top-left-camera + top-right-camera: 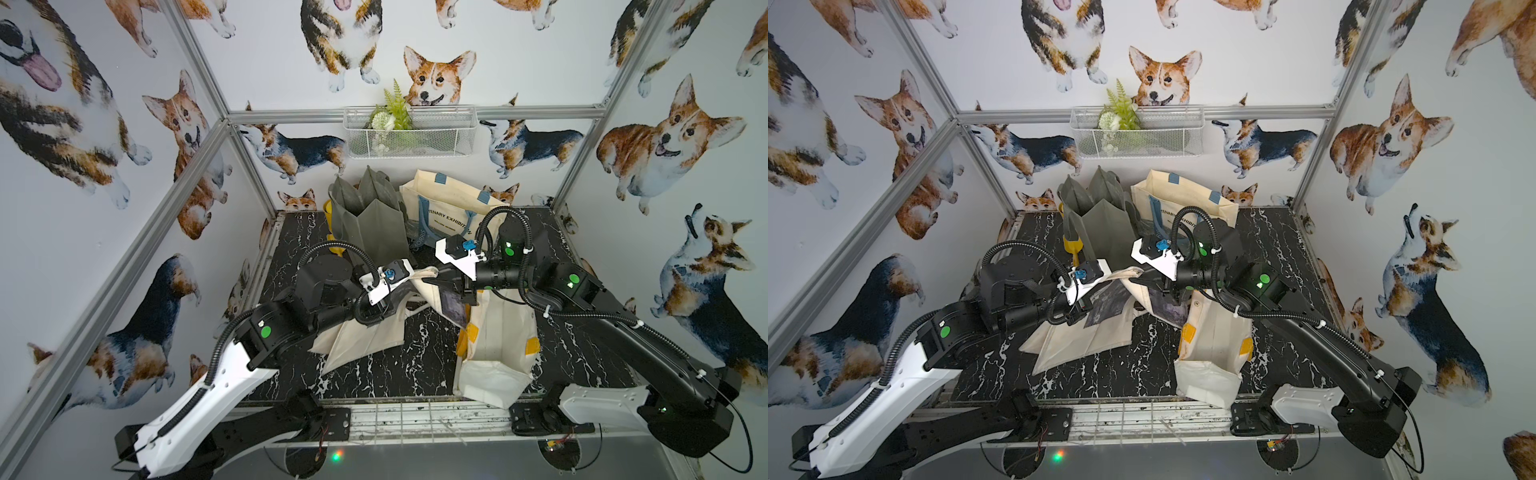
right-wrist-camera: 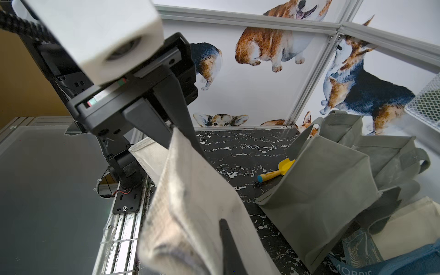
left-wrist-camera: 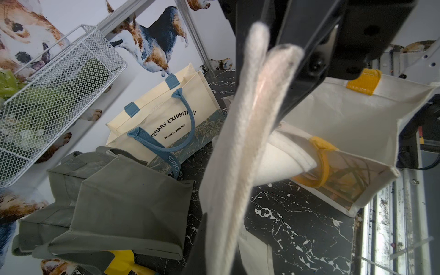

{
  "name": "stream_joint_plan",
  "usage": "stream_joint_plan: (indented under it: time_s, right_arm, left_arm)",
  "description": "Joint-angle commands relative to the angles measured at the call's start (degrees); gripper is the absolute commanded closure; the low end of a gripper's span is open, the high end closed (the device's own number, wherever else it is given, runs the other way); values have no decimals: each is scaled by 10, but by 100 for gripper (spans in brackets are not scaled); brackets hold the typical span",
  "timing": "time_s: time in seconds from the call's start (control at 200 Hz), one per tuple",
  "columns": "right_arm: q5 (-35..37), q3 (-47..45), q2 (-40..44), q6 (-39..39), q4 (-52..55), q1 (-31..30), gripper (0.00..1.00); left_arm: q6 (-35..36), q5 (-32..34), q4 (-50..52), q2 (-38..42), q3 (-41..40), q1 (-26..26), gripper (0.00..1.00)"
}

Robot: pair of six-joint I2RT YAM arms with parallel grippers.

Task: Put away the canvas bag
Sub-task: Press the canvas bag at the center of the board.

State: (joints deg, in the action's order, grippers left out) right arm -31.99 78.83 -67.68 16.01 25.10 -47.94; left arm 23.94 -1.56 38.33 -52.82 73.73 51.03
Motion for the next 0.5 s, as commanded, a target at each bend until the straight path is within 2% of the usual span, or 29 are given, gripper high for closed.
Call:
stream_joint_plan:
  time_s: [0.0, 0.11, 0.2, 0.37, 0.495]
  right_arm:
    - [65, -10, 30, -41, -26, 3, 33]
    - [72, -52, 92, -37, -37, 7, 27]
    - [36, -80, 123, -48, -37, 8, 26]
    - [-55, -132, 126, -66, -54, 8, 28]
    - [-92, -163, 114, -97, -125, 8, 28]
  left_arm:
    - [-1, 5, -58, 41, -32, 1, 100]
    - [1, -2, -73, 75, -61, -1, 100]
    - [7, 1, -65, 92, -67, -3, 100]
    - [22, 5, -51, 123, -66, -4, 100]
    - [24, 10, -39, 136, -56, -4, 100]
